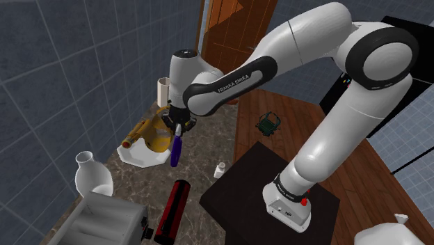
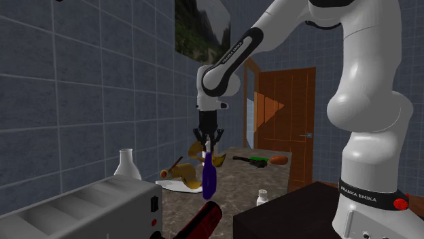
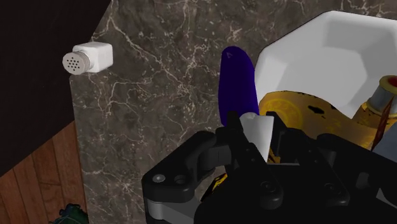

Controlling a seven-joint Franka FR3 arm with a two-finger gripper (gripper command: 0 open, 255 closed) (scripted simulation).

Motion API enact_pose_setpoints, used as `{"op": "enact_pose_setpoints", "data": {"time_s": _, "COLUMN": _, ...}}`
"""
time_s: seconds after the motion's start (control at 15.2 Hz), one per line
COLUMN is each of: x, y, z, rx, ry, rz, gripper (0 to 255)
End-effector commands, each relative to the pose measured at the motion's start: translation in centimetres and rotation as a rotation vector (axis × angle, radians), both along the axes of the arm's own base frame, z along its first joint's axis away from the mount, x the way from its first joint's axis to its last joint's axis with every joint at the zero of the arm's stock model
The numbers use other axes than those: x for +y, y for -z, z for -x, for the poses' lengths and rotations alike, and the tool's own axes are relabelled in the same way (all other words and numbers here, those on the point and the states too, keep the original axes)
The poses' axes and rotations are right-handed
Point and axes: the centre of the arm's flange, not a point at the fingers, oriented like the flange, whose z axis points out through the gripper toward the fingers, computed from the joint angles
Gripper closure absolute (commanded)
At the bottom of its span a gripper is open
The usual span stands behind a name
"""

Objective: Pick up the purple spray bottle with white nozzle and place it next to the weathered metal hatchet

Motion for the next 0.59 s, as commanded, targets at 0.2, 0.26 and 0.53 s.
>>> {"op": "enact_pose_setpoints", "data": {"time_s": 0.2, "x": 0.1, "y": -2.7, "z": 0.1, "rx": 0.0, "ry": 0.0, "rz": 0.0, "gripper": 255}}
{"op": "enact_pose_setpoints", "data": {"time_s": 0.26, "x": 0.1, "y": -3.2, "z": 0.1, "rx": 0.0, "ry": 0.0, "rz": 0.0, "gripper": 255}}
{"op": "enact_pose_setpoints", "data": {"time_s": 0.53, "x": 0.1, "y": -5.3, "z": 0.1, "rx": 0.0, "ry": 0.0, "rz": 0.0, "gripper": 255}}
